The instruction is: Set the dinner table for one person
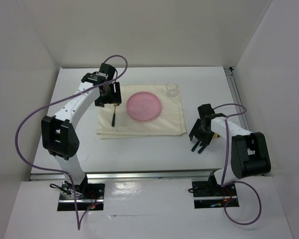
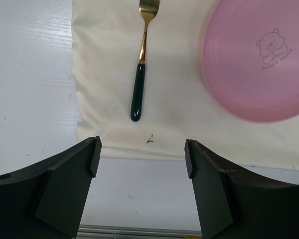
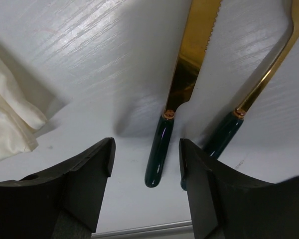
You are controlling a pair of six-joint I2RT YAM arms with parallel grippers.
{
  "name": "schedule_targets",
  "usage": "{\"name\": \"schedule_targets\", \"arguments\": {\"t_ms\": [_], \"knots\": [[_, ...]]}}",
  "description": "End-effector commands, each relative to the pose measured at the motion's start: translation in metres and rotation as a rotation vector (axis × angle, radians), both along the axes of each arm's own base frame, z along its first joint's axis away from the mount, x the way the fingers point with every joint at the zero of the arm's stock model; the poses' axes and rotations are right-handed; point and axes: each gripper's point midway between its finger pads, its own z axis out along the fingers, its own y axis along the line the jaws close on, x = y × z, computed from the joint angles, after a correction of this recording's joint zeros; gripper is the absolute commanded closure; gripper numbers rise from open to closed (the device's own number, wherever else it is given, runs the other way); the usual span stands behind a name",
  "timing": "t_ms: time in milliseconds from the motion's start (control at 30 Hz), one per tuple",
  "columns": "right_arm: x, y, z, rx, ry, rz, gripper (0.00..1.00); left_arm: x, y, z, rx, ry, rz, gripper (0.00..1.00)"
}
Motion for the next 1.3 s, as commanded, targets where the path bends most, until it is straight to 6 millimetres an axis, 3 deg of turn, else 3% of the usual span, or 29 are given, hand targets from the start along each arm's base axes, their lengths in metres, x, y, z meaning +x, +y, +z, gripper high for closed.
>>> {"name": "schedule_targets", "arguments": {"t_ms": [0,67,167,200,233,367,433,500,600,667,800,967,1267], "knots": [[0.010,0.002,-0.001,0.018,-0.026,-0.015,0.35,-0.012,-0.006,0.000,-0.016,0.031,-0.013,0.14],[0.010,0.006,-0.006,0.041,-0.011,-0.021,0.36,-0.012,-0.006,0.000,-0.016,0.031,-0.013,0.14],[0.012,0.007,-0.008,0.044,-0.011,-0.030,0.52,-0.015,-0.006,-0.001,-0.013,0.040,-0.013,0.14],[0.012,0.007,-0.007,0.047,-0.011,-0.038,0.65,-0.015,-0.006,-0.001,-0.013,0.040,-0.013,0.14],[0.013,0.005,-0.005,0.032,-0.012,-0.043,0.71,-0.017,-0.005,0.000,-0.013,0.040,-0.013,0.14],[0.035,-0.004,0.028,-0.013,-0.120,-0.050,0.94,-0.018,-0.006,0.003,-0.024,0.034,-0.017,0.14],[0.045,-0.003,0.044,-0.031,-0.175,-0.011,1.00,-0.020,-0.006,0.004,-0.024,0.032,-0.017,0.14],[0.061,0.000,0.065,-0.044,-0.242,0.027,1.00,-0.022,-0.005,0.001,-0.021,0.042,-0.017,0.14],[0.081,0.016,0.081,-0.035,-0.279,0.150,1.00,-0.025,-0.004,0.005,-0.024,0.032,-0.017,0.14],[0.091,0.040,0.085,0.012,-0.286,0.261,1.00,-0.027,-0.004,0.000,-0.021,0.041,-0.017,0.14],[0.109,0.075,0.079,0.065,-0.271,0.383,1.00,-0.027,-0.004,0.001,-0.024,0.032,-0.017,0.14],[0.118,0.115,0.069,0.101,-0.252,0.495,1.00,-0.027,-0.004,0.001,-0.024,0.032,-0.017,0.14],[0.133,0.145,0.043,0.133,-0.228,0.547,1.00,-0.035,-0.003,-0.011,-0.024,0.063,-0.020,0.14]]}}
